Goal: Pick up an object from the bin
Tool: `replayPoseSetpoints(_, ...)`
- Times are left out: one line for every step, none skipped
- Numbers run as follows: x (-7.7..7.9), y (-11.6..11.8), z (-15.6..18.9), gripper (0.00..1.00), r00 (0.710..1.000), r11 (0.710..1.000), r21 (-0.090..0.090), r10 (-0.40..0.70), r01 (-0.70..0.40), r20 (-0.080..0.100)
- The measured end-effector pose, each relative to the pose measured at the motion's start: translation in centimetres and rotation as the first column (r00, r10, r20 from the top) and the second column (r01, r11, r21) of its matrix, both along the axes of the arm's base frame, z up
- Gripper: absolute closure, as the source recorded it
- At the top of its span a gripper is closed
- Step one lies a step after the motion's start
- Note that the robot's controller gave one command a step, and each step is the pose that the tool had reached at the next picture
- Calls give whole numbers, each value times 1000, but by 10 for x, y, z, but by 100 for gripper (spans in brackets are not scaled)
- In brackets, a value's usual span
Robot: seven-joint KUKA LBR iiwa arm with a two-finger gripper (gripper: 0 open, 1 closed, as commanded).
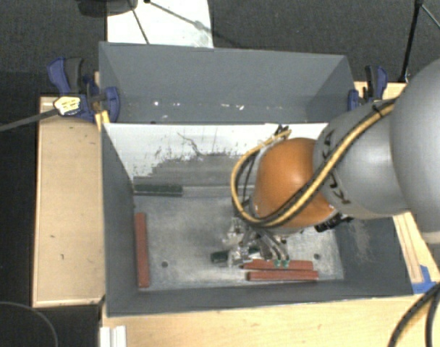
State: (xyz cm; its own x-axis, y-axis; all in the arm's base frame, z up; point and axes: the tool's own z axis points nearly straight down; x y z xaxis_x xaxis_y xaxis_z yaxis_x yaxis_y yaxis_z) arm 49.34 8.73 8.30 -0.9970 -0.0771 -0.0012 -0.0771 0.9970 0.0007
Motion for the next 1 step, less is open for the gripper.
replayPoseSetpoints(0, 0, 0, 100, 1000, 1000, 0, -2, 2, 0)
